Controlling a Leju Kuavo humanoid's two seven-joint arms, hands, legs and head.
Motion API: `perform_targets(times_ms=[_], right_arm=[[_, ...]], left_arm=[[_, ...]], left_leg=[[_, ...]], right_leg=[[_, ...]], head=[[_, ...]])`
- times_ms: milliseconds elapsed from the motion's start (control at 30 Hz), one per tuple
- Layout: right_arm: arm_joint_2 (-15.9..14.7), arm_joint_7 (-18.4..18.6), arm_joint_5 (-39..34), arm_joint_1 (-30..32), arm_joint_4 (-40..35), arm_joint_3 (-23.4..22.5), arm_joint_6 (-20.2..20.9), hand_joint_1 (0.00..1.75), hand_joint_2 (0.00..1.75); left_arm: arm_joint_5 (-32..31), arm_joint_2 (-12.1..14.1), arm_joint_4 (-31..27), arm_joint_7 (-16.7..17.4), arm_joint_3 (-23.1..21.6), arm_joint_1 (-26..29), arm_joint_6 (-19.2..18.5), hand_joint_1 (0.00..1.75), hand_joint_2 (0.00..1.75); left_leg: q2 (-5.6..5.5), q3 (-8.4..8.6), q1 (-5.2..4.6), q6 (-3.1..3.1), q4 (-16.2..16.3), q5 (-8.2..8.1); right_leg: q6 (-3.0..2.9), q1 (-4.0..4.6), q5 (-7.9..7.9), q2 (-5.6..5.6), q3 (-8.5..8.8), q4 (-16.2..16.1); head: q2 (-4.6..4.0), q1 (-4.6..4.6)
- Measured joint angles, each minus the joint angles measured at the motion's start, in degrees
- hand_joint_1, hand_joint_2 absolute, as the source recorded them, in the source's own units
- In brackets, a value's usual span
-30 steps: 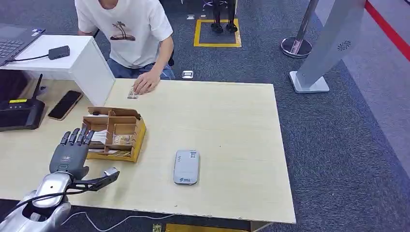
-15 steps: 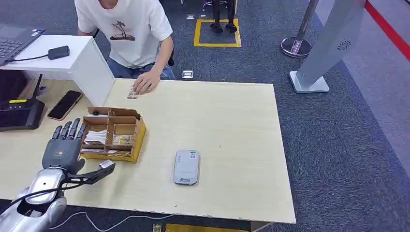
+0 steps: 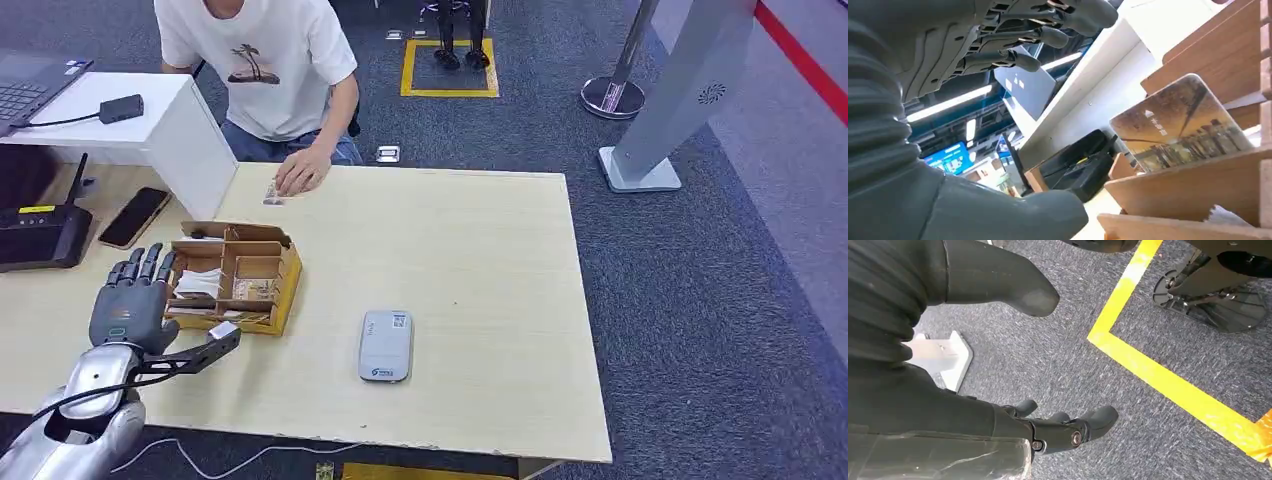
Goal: Pass the card to the sensor for recognition and then transmit it.
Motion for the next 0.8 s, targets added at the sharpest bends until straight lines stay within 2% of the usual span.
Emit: perform_targets(times_ms=[233,367,567,700,800], right_arm=[[0.00,0.00,0.37,-0.26,-0.02,0.00,0.46,0.00,1.75],[0.00,0.02,1.03,-0.55,-0.04,0.00,0.87,0.00,1.75],[0.00,0.04,1.05,-0.81,-0.15,0.00,1.01,0.00,1.75],[0.00,0.15,1.20,-0.98,-0.35,0.00,1.27,0.00,1.75],[0.00,0.44,1.22,-1.20,-0.39,0.00,1.62,0.00,1.75]], left_arm=[[-0.05,-1.64,1.33,-0.72,0.11,-0.02,-0.94,0.00,1.75],[2.25,-2.03,3.39,-2.78,0.11,-0.60,-4.40,0.00,1.75],[3.08,-1.44,5.64,-3.78,0.11,-3.42,-6.45,0.00,1.75],[4.15,-0.53,7.36,-5.14,-0.17,-5.79,-10.31,0.00,1.75],[4.85,0.29,8.72,-6.14,-0.31,-7.64,-11.43,0.00,1.75]], left_leg=[[0.00,0.00,0.00,0.00,0.00,0.00],[0.02,0.01,0.00,0.00,0.00,0.00],[0.00,0.01,0.00,0.00,0.00,0.01],[0.00,0.01,0.01,0.00,0.00,0.01],[0.00,0.02,0.00,0.00,0.00,0.01]], right_leg=[[0.00,0.00,0.00,0.00,0.00,0.00],[0.00,0.00,0.01,0.01,-0.01,0.00],[0.00,0.00,0.01,-0.01,0.00,0.01],[0.00,0.01,0.01,0.00,-0.01,0.01],[0.00,0.00,0.01,0.00,-0.01,0.01]], head=[[0.00,0.00],[0.00,-0.02],[0.00,-0.02],[0.00,0.00],[0.00,0.00]])
